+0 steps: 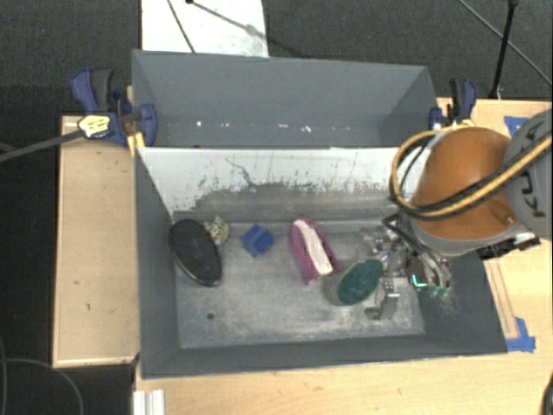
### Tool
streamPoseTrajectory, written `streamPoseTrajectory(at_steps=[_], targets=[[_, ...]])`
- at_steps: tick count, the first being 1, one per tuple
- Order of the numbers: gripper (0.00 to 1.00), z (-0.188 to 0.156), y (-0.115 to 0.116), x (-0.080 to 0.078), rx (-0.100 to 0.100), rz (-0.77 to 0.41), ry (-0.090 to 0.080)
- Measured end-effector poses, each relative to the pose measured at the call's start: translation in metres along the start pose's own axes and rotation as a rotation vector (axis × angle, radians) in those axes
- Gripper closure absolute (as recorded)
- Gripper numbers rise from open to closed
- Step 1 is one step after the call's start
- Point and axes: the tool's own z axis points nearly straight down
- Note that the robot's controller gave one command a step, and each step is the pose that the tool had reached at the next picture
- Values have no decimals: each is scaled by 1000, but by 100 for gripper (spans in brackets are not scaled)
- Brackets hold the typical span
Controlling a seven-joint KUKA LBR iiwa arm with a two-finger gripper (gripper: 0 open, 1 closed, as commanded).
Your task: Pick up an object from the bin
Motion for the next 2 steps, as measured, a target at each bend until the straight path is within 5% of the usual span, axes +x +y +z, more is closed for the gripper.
streamPoseTrajectory(at_steps=[1, 2], targets=[[0, 98, -29, -25, 0, 24, -3], [100, 94, -28, -26, 1, 20, -7]])
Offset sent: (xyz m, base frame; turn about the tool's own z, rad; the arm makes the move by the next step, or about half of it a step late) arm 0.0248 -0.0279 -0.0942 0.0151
